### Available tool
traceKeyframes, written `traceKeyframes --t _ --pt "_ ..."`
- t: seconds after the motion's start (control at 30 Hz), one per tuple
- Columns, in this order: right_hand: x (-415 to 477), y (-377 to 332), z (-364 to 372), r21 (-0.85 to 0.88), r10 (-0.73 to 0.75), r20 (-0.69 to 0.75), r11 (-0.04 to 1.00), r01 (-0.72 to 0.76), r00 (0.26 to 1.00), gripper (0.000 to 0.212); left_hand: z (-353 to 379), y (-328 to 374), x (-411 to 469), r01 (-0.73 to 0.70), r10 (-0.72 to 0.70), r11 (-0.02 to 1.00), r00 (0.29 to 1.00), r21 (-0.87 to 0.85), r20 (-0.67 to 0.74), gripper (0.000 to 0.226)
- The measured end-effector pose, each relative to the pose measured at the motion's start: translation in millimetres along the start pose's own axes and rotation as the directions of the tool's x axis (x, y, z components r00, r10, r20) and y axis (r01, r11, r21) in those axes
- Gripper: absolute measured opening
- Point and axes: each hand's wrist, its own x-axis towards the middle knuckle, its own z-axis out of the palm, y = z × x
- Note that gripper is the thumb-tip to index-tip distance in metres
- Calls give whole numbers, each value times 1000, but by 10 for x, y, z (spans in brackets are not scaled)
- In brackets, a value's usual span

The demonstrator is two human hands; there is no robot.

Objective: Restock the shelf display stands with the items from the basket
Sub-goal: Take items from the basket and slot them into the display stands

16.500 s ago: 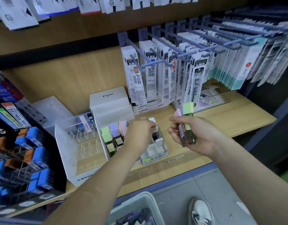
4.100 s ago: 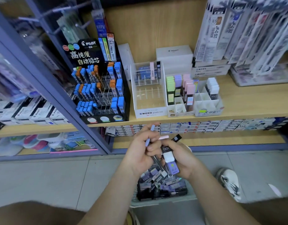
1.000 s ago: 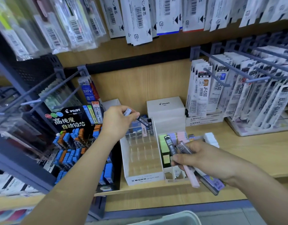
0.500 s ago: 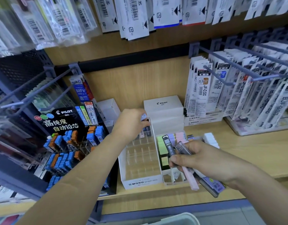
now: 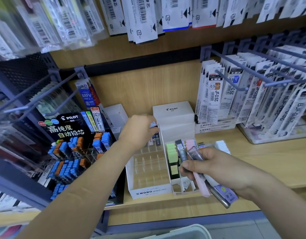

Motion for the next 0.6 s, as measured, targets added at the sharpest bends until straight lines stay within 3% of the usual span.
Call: traceKeyframes --t 0.07,0.1,0.17,0.2,0.3,0.43,0.53,0.6 --pt "4 -22 19 35 -6 -5 999 6 1000 16 -121 103 -101 160 -188 922 981 -353 -46 23" --pt "10 -31 27 58 -10 -8 998 11 1000 15 -189 167 -168 239 -278 787 960 -569 20 24" --pt "10 -57 49 105 -17 -3 994 17 1000 15 -356 329 -330 374 -263 487 924 -789 276 27" --pt "9 -71 63 118 -25 7 993 24 1000 17 -426 414 -411 413 -198 435 911 -800 362 29" --pt "4 -106 123 135 -57 42 989 51 997 19 -523 558 -568 389 -67 435 913 -812 402 29" --pt "-12 -125 191 213 -60 53 976 48 997 15 -553 478 -593 379 -83 378 923 -845 377 21" --pt "2 -114 218 235 -49 24 971 42 999 16 -614 367 -605 387 -53 412 914 -825 403 14" --pt "38 -98 217 280 -42 -45 959 53 998 18 -628 287 -572 377 -111 412 924 -829 365 12"
